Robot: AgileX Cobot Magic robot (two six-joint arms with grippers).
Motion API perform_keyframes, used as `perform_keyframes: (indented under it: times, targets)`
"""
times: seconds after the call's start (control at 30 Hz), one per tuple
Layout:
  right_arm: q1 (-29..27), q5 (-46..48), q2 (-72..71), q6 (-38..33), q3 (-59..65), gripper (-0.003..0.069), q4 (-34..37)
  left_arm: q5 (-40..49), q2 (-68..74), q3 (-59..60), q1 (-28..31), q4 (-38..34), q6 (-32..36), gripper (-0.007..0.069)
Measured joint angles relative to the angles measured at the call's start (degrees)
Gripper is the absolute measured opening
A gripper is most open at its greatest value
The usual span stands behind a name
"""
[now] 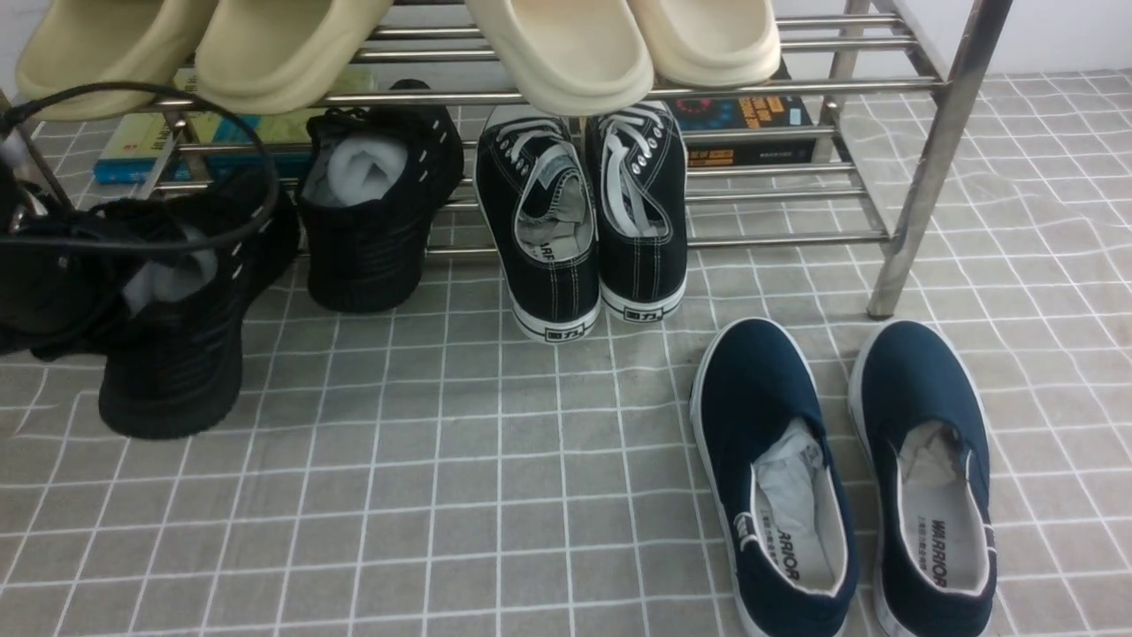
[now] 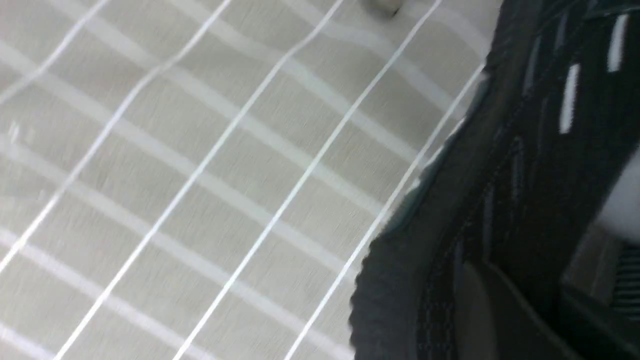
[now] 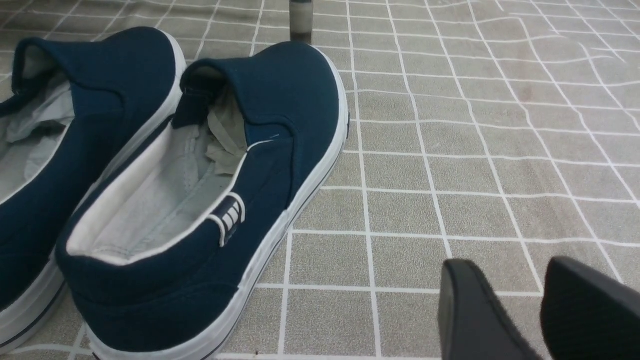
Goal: Take the shoes off the shelf with your hand from the grey coffee tablecloth.
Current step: 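Set the held shoe down on the floor in front of the rack with the left gripper, then grasp the leftmost shoe on the bottom shelf of the shoe rack with the left gripper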
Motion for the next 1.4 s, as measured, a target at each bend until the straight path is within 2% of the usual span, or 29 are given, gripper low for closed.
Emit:
perform_keyframes:
  times: [0.27,0.53,0.6,0.73,0.77,0.8,0.83,0.9,0.97,1.07,1.2,1.3,1.37,1.4]
  targets:
    - [0.0,0.0,0.0,0.0,0.0,0.0239,0.0,-1.1,-0.1,10.7,0.2,0.1,-1.6,0.0032]
    - [0.0,0.0,0.0,0.0,0.0,0.0239,0.0,-1.8,-0.2,12.6,0.2,0.0,-1.5,0.0046]
    - [0.0,0.0,0.0,0.0,0.0,0.0239,0.0,-0.9,-0.2,12.6,0.2,0.0,-1.3,0.0078]
    - [0.0,0.0,0.0,0.0,0.0,0.0239,0.0,1.5,-0.2,12.5,0.2,0.1,-1.1,0.0195]
    - [0.0,0.0,0.0,0.0,0.0,0.0239,0.0,1.6,-0.2,12.5,0.2,0.1,-1.1,0.0202]
    - [0.0,0.0,0.0,0.0,0.0,0.0239,0.0,2.9,-0.2,12.0,0.2,0.1,-1.0,0.0262]
    - [0.0,0.0,0.0,0.0,0.0,0.0239,0.0,3.1,-0.2,12.0,0.2,0.1,-1.0,0.0270]
    - [0.0,0.0,0.0,0.0,0.0,0.0239,0.0,5.4,-0.2,10.5,0.2,0.1,-0.1,0.0349]
    - [0.0,0.0,0.0,0.0,0.0,0.0239,0.0,6.5,-0.2,9.0,0.2,0.4,0.8,0.0392]
    - [0.0,0.0,0.0,0.0,0.0,0.0239,0.0,5.1,-0.2,8.3,0.2,0.4,1.3,0.0415]
    - [0.0,0.0,0.0,0.0,0.0,0.0239,0.0,2.5,1.5,8.1,0.2,0.4,1.6,0.0409]
    - [0.0,0.0,0.0,0.0,0.0,0.0239,0.0,2.4,3.5,8.0,0.2,0.4,2.7,0.0354]
    - [0.0,0.0,0.0,0.0,0.0,0.0239,0.0,3.7,4.4,8.0,0.2,0.4,4.7,0.0198]
    - [0.0,0.0,0.0,0.0,0.0,0.0239,0.0,3.9,4.4,8.0,0.2,0.4,4.9,0.0198]
